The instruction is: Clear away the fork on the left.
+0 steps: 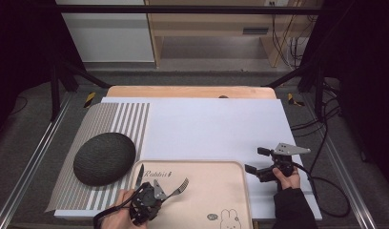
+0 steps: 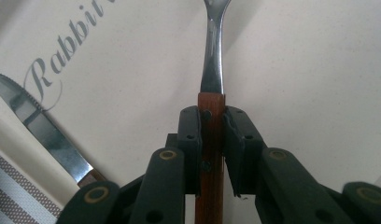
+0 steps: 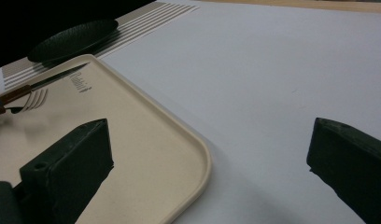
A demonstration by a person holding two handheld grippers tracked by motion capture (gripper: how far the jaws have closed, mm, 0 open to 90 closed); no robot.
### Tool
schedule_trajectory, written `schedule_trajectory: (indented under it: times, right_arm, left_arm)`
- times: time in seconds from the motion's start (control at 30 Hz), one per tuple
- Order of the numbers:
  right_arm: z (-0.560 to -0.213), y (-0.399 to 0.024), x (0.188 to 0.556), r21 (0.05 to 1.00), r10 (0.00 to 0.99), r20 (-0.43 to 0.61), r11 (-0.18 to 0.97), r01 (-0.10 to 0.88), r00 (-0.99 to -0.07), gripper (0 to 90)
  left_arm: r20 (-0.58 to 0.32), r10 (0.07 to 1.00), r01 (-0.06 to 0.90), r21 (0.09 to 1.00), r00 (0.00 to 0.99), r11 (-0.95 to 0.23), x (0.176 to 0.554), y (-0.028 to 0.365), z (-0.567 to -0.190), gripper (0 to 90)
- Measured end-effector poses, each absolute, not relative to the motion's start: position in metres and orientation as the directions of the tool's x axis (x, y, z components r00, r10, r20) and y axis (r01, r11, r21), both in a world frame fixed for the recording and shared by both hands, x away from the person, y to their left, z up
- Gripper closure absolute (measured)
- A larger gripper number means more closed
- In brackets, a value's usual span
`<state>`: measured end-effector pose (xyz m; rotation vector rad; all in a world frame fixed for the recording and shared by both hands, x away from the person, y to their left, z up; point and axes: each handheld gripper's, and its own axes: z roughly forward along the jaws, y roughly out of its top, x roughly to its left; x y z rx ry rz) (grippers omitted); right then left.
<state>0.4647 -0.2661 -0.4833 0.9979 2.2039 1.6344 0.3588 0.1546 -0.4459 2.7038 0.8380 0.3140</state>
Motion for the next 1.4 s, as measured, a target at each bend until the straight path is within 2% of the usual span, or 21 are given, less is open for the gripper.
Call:
schedule_trajectory:
  times: [0.23, 0.43, 0.53, 0.67, 0.73, 1.1, 1.4]
  right_arm:
    - [-0.483, -0.266, 0.465, 0.910, 0.633, 0.212, 0.151, 0.387, -0.745, 0.4]
    - [-0.483, -0.266, 0.465, 0.910, 0.632, 0.212, 0.151, 0.387, -0.746, 0.4]
    - [-0.483, -0.266, 0.465, 0.910, 0.632, 0.213, 0.149, 0.386, -0.746, 0.4]
    - [-0.483, -0.266, 0.465, 0.910, 0.632, 0.213, 0.150, 0.387, -0.745, 0.4]
    - [-0.483, -0.266, 0.465, 0.910, 0.632, 0.213, 0.150, 0.387, -0.745, 0.4]
    - [-0.483, -0.266, 0.465, 0.910, 0.633, 0.212, 0.150, 0.387, -0.744, 0.4]
    - [-0.483, -0.266, 0.464, 0.909, 0.635, 0.213, 0.151, 0.389, -0.743, 0.4]
  left_arm:
    - [0.118, 0.562, 0.506, 0.314, 0.818, -0.803, 0.359, 0.149, -0.454, 76.7]
    - [0.125, 0.551, 0.487, 0.338, 0.825, -0.805, 0.357, 0.150, -0.455, 76.4]
    - [0.107, 0.556, 0.479, 0.392, 0.824, -0.785, 0.357, 0.153, -0.452, 68.2]
    - [0.072, 0.572, 0.476, 0.474, 0.817, -0.741, 0.357, 0.158, -0.442, 68.2]
    - [0.060, 0.575, 0.476, 0.496, 0.816, -0.726, 0.357, 0.159, -0.439, 69.0]
    - [-0.014, 0.582, 0.484, 0.571, 0.813, -0.663, 0.361, 0.153, -0.441, 89.4]
    - [-0.033, 0.556, 0.466, 0.587, 0.831, -0.662, 0.366, 0.144, -0.451, 89.9]
